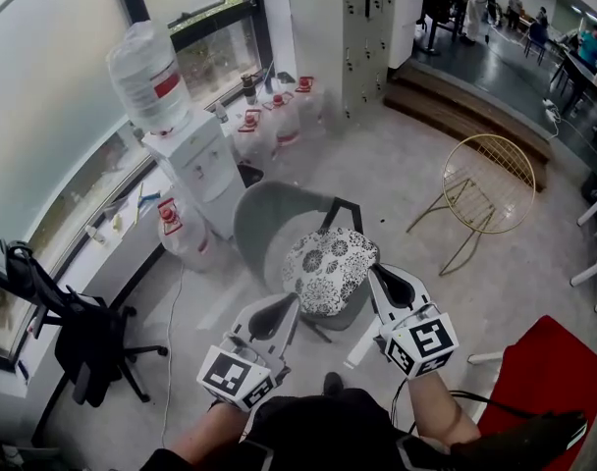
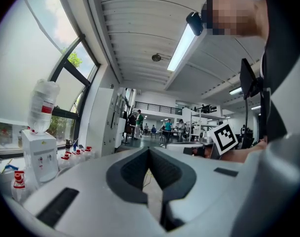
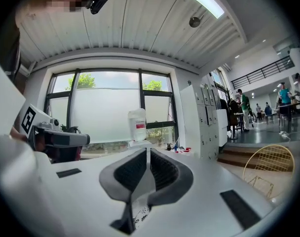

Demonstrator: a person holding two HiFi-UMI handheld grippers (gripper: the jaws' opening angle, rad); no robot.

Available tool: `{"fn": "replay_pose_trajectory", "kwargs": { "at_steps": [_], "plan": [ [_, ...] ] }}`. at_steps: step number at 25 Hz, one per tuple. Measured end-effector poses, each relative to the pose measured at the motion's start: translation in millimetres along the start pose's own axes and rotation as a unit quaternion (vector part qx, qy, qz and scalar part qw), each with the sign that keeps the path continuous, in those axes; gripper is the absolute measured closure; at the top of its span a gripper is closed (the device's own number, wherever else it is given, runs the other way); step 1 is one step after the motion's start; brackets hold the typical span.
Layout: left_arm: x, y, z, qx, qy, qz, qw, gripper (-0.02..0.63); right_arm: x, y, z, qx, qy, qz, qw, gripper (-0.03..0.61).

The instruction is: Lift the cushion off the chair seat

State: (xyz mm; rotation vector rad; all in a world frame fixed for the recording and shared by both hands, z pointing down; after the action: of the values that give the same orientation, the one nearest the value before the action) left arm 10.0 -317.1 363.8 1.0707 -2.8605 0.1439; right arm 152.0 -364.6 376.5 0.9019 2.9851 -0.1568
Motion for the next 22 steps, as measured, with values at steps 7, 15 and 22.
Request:
{"fn": "replay_pose_trajectory", "kwargs": {
  "at_steps": [7,15,22],
  "plan": [
    [9,-24,-19,0.020,0.015,0.016,0.9996,0.607,-34,-27,-16,0.016,-0.012,0.014,1.000,0.540],
    [32,-33,-42,0.038,0.025,0.018,0.9988,0.607,-52,-63,-74,0.061,-0.061,0.003,0.996,0.413],
    [55,-38,-73,0.061,0.052,0.002,0.9968,0.607,-63,-103,-167,0.139,-0.119,-0.013,0.983,0.326]
  ]
}}
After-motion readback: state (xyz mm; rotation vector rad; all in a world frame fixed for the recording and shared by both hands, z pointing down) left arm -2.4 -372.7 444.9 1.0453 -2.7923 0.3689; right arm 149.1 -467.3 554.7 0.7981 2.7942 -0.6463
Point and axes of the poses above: the fingertips, and each gripper's own axes: y backward along the fingers, x to its left, z out of its top, the point moved 1 cm from there along y, backward along the fingers, and after that the axes turned 1 degree about y, right-handed, at the moved point
